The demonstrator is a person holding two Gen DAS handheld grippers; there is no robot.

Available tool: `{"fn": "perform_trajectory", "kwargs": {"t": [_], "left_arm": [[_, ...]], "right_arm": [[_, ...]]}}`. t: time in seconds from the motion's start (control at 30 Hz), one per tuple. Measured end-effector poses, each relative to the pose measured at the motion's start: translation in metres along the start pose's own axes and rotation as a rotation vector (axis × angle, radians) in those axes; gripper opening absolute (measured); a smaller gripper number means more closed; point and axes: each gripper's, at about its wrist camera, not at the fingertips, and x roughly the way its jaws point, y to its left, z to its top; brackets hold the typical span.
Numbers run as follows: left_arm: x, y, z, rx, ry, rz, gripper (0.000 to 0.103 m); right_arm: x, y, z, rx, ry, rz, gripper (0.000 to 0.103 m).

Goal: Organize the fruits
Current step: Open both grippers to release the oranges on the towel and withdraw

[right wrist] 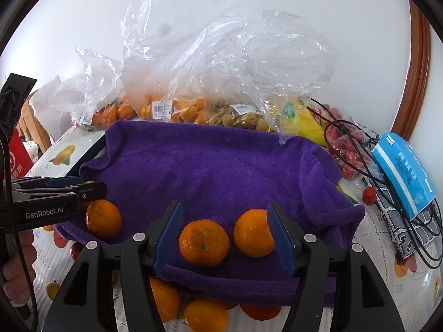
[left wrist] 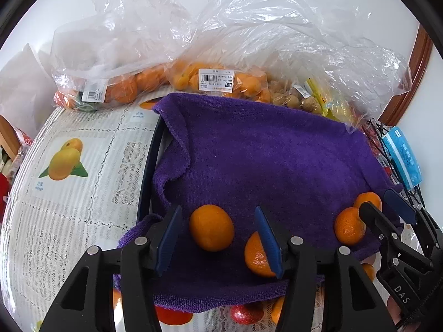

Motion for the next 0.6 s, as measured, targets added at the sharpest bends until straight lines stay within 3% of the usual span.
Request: {"fn": "perform_trajectory", "kwargs": {"t": [0.13,0.3,0.47,0.6], "left_arm": [[-0.005,0.001,0.0,-0.012,-0.02,0.006,0.055],[-0.013,0.003,0.003,-0.02,-0.039,0.001,0.056],[-0.025,0.003,0.004,-0.023,-0.055,0.013,0.058],[-0.036,0.0,0.004,-0.013,-0.068,0.012,0.06]], "right_arm": [[-0.006,-0.003,0.002,0.032,-0.001,-0.001,0.064],[-0.028,-0.008,0.007,0.077,-0.079,0.015,0.064],[-0.041,-0.006,0.004,0.096,-0.074,0.031,0.064],[-0.053,-0.002,-0.002,0.084,-0.077,-0.021,0.064]]}}
